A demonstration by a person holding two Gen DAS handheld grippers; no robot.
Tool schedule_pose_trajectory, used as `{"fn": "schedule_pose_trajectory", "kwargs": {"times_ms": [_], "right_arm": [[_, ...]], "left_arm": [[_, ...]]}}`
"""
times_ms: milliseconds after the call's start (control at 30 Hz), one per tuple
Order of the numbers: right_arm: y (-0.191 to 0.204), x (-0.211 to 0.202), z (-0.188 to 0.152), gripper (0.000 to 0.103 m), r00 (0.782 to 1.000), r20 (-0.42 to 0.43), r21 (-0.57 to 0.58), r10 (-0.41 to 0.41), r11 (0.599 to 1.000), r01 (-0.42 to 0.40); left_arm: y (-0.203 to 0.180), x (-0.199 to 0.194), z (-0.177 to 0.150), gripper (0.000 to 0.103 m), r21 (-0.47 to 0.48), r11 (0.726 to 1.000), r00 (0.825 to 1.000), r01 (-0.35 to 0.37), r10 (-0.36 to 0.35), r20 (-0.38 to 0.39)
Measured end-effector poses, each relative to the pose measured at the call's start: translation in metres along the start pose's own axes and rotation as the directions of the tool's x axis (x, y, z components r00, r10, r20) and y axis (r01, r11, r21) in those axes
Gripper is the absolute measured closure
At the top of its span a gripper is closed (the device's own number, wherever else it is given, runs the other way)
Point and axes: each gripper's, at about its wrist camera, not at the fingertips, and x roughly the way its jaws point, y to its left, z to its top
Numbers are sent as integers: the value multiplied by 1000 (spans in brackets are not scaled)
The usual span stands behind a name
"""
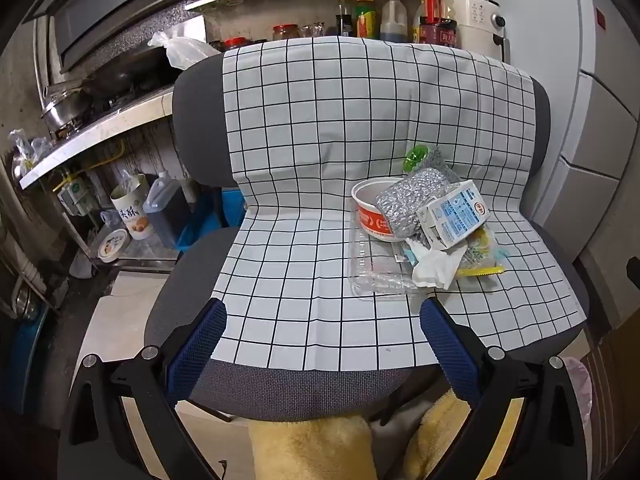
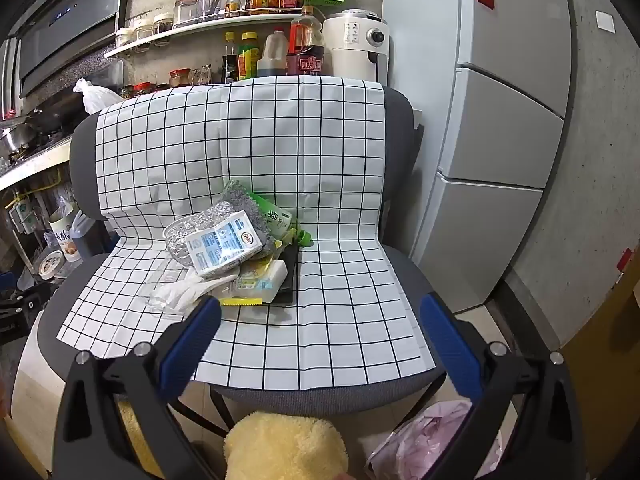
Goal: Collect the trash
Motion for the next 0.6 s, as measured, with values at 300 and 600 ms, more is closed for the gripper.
{"fn": "schedule_pose_trajectory", "kwargs": {"times_ms": [300,600], "right_arm": [[-1,0,1,6,1000,5,1,-3,1000,3],[-3,-3,4,6,1000,7,1,-1,1000,1]], "left_arm": [[8,-4,12,7,-10,1000,1000,4,-4,-2],[10,-7,7,7,-18,1000,1000,-10,11,16]]}}
